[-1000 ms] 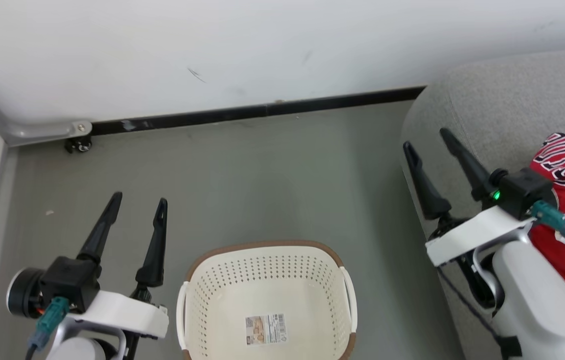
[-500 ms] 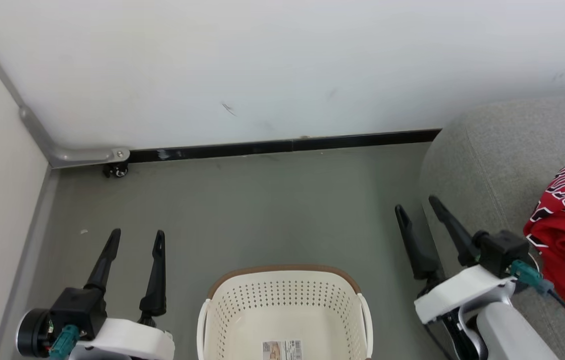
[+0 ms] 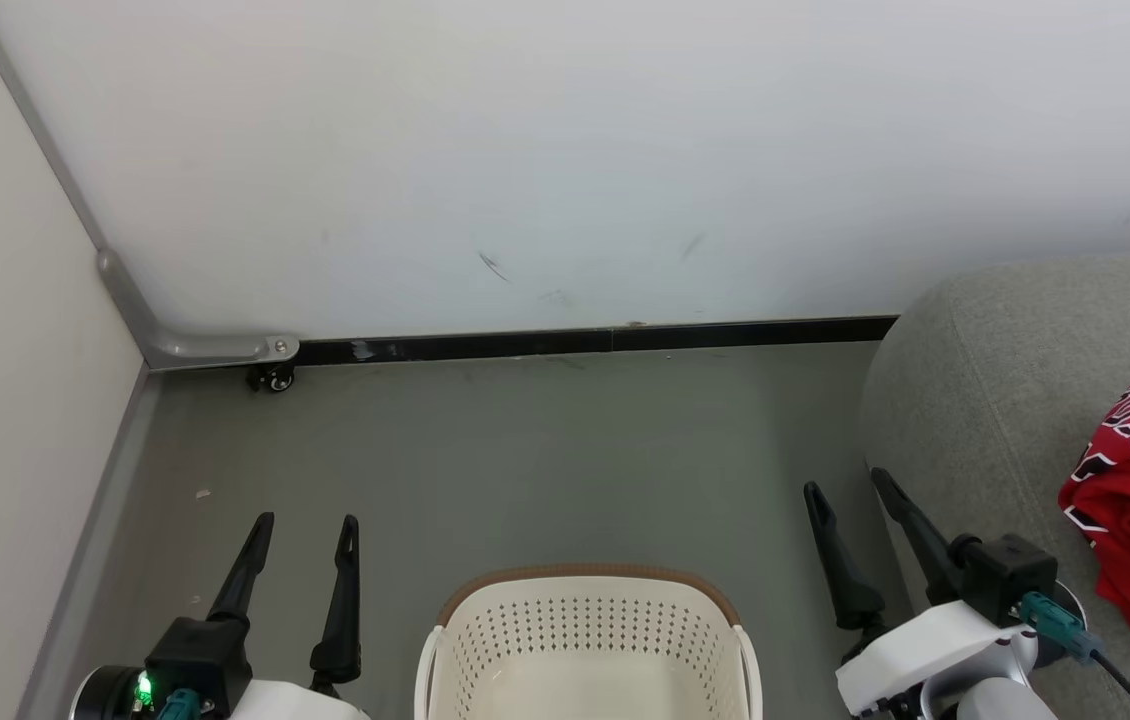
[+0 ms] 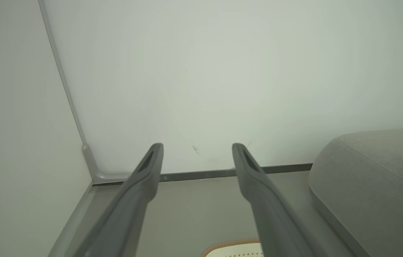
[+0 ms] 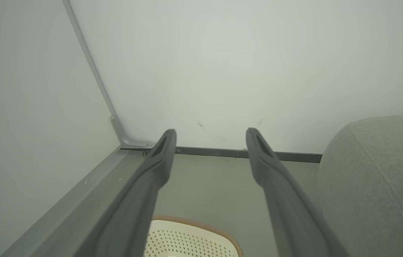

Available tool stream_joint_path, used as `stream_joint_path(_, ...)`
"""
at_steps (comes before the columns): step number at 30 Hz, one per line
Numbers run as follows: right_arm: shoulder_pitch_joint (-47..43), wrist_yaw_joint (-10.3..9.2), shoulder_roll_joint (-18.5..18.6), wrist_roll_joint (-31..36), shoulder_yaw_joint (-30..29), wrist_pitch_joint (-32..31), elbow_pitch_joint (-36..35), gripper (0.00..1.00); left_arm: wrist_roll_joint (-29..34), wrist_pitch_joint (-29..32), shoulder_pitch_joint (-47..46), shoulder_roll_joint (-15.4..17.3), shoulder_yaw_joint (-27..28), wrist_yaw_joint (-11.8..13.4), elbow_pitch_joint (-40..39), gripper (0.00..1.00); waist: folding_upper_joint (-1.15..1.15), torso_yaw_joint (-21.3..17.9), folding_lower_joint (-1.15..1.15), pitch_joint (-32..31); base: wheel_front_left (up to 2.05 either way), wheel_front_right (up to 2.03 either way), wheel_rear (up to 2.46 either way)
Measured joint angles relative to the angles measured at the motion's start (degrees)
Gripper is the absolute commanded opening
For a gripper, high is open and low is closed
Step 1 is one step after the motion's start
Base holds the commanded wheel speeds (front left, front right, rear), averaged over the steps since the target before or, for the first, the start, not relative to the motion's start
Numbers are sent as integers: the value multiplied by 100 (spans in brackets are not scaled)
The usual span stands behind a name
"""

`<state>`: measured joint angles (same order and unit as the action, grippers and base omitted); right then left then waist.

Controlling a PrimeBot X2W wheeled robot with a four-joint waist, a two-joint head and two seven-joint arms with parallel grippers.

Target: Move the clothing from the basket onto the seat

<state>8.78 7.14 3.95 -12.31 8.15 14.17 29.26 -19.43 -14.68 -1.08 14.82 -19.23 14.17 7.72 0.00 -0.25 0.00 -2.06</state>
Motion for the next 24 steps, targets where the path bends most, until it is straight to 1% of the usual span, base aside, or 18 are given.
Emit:
stream_joint_path(7, -93, 0, -45, 226, -118, -187, -132, 100, 4, 0, 3, -67, -43, -2, 57, 100, 0, 46, 0, -111, 0, 0, 0)
stream_joint_path(17, -295, 0, -93, 338, -240, -444, -347, 100, 20, 0, 4, -111, -35, 2, 189, 100, 0, 74, 0, -114, 0, 0, 0)
stream_joint_path(24, -403, 0, -102, 456, -452, -591, -476, 100, 51, 0, 4, -111, 30, 69, 278, 100, 0, 43, 0, -114, 0, 0, 0)
